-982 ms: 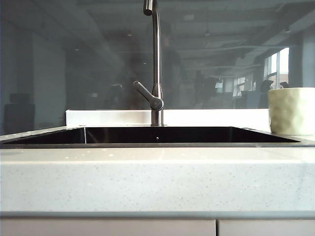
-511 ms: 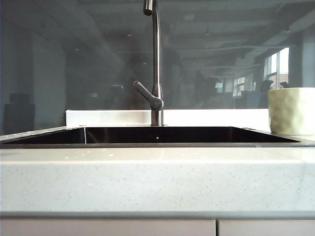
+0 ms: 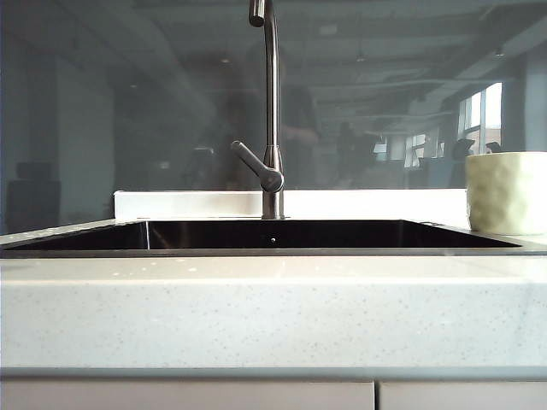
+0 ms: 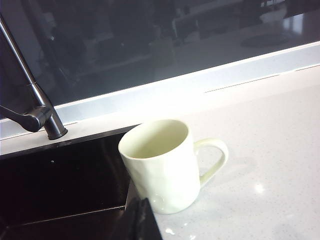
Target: Pick up the mug next to the sink, go to the faucet to get some water, pour the water into the sink, and finally put the mug back to its place.
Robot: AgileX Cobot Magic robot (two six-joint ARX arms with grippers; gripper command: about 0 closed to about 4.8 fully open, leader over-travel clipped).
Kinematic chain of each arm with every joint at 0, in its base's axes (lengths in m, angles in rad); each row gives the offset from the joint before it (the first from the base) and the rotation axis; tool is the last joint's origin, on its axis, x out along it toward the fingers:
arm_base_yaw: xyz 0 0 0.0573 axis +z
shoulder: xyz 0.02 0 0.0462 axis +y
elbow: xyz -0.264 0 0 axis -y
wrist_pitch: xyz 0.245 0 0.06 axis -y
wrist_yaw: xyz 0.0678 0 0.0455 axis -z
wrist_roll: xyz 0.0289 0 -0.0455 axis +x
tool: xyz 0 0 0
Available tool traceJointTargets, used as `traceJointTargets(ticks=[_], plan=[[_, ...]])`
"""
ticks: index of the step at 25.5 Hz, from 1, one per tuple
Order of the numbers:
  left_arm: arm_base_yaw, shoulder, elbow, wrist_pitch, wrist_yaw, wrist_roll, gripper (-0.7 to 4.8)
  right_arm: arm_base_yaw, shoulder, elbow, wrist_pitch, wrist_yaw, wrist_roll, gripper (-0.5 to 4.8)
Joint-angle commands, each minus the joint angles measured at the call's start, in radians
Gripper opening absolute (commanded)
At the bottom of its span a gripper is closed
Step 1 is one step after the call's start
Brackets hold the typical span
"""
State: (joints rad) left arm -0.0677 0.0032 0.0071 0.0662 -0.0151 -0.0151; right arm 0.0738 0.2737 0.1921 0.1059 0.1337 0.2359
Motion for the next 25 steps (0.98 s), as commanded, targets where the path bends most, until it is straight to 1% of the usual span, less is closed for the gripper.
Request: traceJointTargets(ticks=[1,14,16,19,20,22,23,24,25], plan=[[0.0,0.001,0.003,0.009,0.004,0.007,-0.04,0.0,0.0,0.006,0.018,0.002,-0.001,-0.06],[0.0,0.001,0.003,0.009,0.004,0.007,-0.04,-0.001,-0.016,0.004,0.017,0.003,-0.001,-0.06],[0.0,0.0,0.003,0.009,0.004,0.007,-0.04,-0.001,-0.051,-0.004,0.002,0.003,-0.039,-0.06],[0.0,0.0,0.003,0.009,0.004,0.007,-0.04,-0.001,-0.14,-0.074,0.037,0.002,-0.144,-0.06],[0.0,0.001,0.003,0.009,0.004,0.007,-0.04,-0.002,-0.166,-0.094,0.044,0.002,-0.161,-0.06],[0.0,0.0,0.003,0.009,0.004,0.007,-0.04,-0.006,-0.233,-0.149,0.066,0.002,-0.173,-0.06],[0.0,0.0,0.003,0.009,0.004,0.007,-0.04,-0.025,-0.265,-0.18,0.078,-0.006,-0.174,-0.06],[0.0,0.0,0.003,0.009,0.004,0.007,-0.04,-0.037,-0.276,-0.19,0.079,-0.023,-0.174,-0.06],[0.0,0.0,0.003,0.009,0.004,0.007,-0.04,-0.066,-0.275,-0.191,0.062,-0.066,-0.179,-0.06]])
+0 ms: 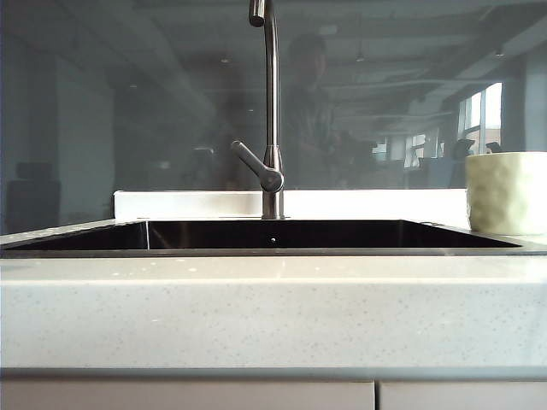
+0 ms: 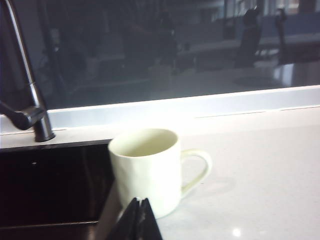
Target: Pick up the mug next to the sink, go to the faucet to get some water, pour the water into the sink, and finally put the mug back to its place.
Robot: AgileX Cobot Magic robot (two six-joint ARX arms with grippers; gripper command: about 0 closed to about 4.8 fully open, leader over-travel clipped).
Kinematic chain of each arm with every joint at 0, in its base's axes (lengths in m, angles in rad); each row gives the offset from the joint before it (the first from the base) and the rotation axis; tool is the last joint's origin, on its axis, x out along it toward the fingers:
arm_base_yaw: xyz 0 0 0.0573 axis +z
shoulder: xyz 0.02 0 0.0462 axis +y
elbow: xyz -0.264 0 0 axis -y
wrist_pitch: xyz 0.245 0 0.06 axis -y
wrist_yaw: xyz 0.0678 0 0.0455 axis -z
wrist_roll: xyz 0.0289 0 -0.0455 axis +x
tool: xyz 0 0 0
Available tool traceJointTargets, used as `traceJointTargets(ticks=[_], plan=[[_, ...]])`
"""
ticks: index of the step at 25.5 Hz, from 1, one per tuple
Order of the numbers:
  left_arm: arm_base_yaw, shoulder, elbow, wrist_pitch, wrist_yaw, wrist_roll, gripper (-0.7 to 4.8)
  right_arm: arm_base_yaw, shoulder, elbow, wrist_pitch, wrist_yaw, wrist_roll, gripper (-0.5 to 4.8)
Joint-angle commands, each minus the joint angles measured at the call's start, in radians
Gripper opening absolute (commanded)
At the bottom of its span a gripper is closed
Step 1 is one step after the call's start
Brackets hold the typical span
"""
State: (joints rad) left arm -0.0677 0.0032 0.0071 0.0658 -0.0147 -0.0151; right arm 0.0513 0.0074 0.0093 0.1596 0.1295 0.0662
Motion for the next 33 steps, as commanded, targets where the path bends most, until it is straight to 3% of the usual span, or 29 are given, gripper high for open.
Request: traceJointTargets(ticks=[1,10,33], plan=[[0.0,0.0,0.003,0.01,0.003,0.007,-0.04,-0.055,-0.009,-0.008,0.005,-0.082,-0.013,-0.06],[0.0,0.001,0.003,0.009,0.003,0.007,-0.04,-0.082,-0.009,-0.008,0.001,-0.107,-0.09,-0.06],[0.0,0.001,0.003,0.009,0.003,0.007,-0.04,-0.079,-0.009,-0.008,-0.006,-0.106,-0.089,-0.05]])
